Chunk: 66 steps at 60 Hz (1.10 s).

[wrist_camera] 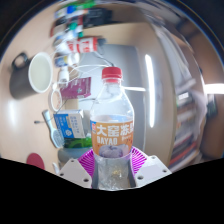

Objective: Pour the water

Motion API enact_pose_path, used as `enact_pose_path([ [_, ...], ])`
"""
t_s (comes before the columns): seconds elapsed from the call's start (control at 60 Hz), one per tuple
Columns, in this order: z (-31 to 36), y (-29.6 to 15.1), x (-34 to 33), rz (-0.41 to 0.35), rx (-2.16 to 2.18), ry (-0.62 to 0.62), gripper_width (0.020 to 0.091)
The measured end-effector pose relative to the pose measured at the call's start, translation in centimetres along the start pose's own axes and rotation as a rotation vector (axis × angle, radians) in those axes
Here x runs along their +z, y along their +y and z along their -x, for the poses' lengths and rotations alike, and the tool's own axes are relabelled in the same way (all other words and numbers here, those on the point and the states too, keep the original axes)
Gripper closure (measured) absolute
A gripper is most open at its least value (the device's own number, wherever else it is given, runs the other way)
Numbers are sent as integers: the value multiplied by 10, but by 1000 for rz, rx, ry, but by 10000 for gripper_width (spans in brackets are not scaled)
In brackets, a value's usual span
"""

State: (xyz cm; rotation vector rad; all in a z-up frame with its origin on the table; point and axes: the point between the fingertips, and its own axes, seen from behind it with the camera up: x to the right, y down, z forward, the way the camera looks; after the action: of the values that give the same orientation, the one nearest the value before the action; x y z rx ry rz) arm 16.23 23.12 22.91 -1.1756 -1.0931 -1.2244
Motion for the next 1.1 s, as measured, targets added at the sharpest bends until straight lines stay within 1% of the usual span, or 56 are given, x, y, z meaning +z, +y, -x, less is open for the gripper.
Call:
enact_pose_path([
  [0.1,9,-38,13,-54,-368,53,673],
  [0.217,20,-65,17,-126,-703,83,672],
  [0.35,27,-82,12,-175,-884,118,674],
  [0.45,26,-92,10,-183,-904,127,674],
  [0.6,22,-90,13,-178,-925,128,675],
  [0.717,10,-88,14,-175,-863,136,673],
  [0.817,-23,-86,16,-181,-611,160,673],
  [0.85,-38,-77,17,-159,-441,170,676],
  [0.9,-46,-51,17,-108,-117,161,674],
  [0.967,-41,-13,18,-47,359,89,672],
  [0.983,-40,-4,20,-31,465,55,671],
  [1.033,-14,15,19,12,819,-26,673],
  [1.1,20,16,11,-7,1270,-152,672],
])
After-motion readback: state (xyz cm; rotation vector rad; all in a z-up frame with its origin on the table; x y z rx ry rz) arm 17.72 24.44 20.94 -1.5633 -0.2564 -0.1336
